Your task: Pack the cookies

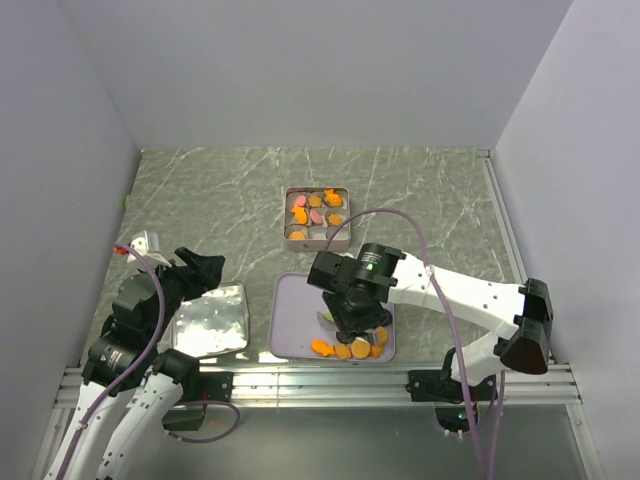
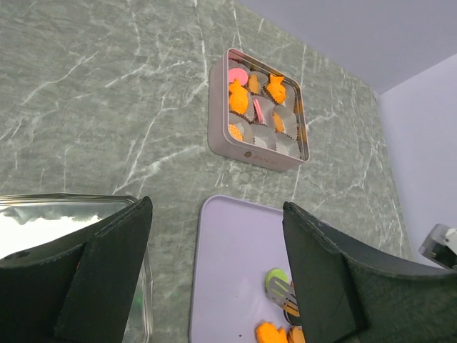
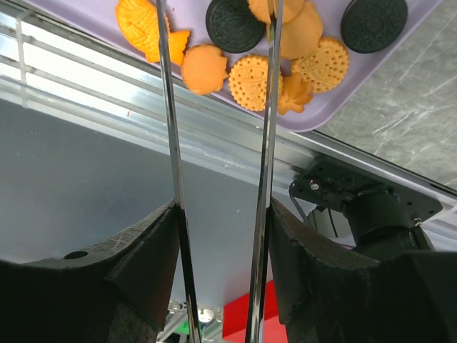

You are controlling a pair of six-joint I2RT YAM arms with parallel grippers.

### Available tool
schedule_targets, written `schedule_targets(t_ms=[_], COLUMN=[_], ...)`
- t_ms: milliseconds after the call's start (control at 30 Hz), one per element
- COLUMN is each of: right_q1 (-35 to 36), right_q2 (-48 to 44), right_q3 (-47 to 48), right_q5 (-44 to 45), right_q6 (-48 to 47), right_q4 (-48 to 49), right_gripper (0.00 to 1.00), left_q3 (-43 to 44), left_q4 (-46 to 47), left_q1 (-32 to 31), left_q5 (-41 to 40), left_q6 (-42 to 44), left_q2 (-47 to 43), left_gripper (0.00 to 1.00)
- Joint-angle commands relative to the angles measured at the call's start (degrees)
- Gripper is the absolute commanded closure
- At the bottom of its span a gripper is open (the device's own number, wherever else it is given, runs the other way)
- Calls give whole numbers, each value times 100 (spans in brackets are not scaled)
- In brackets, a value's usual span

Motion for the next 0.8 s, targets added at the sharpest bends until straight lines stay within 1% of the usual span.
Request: schedule_targets(t_ms=[0, 300, 500, 633, 767], right_q1=[96, 289, 333, 359, 360], right_q2=[96, 377, 377, 386, 438], right_q3=[159, 308, 247, 212, 343], right_q5=[5, 13, 5, 4, 74], right_q6=[81, 64, 73, 73, 46], right_q4=[101, 101, 83, 48, -22], right_gripper=[44, 45, 49, 54, 55], left_q3=[53, 61, 61, 70, 70], left_q4=[227, 200, 191, 183, 183], left_q1=[-19, -19, -19, -10, -19], left_q5=[154, 110, 93, 75, 67], left_q6=[96, 70, 70, 53, 61], left_q2=[0, -9, -18, -44, -53], left_gripper=[20, 20, 20, 20, 20])
